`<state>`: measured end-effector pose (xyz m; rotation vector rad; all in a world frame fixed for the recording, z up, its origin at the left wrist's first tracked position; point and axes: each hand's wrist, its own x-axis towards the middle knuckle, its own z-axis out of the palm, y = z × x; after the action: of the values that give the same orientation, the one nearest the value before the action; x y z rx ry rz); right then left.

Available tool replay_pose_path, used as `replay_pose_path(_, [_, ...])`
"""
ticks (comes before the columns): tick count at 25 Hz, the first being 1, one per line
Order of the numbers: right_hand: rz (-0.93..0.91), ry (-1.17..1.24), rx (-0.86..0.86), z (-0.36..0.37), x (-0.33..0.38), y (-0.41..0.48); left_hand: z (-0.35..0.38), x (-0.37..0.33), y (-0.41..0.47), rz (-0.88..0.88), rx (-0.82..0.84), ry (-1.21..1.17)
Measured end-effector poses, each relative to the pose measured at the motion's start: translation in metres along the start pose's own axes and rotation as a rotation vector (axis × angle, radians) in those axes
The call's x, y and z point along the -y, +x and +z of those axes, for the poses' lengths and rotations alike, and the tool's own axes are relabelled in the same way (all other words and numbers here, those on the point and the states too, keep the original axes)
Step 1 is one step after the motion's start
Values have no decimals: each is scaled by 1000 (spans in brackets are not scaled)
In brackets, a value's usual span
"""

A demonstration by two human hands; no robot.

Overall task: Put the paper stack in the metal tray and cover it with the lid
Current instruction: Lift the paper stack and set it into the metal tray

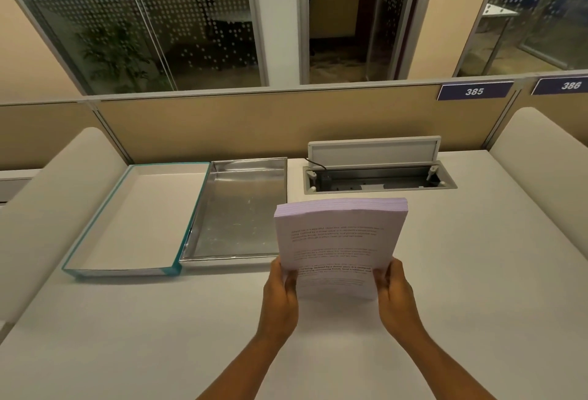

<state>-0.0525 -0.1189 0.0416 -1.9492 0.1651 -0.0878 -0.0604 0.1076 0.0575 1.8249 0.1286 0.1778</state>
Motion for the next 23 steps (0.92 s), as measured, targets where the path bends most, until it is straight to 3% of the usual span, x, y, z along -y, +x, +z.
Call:
replay_pose_path(11, [81, -103, 85, 23, 14, 25, -66, 10, 41, 18, 158, 173])
replay_pose_path(18, [110, -227, 262, 109, 83, 94, -158, 10, 126, -204, 144, 224])
replay_pose_path(23, [232, -264, 315, 178, 117, 148, -199, 32, 206, -313, 132, 351])
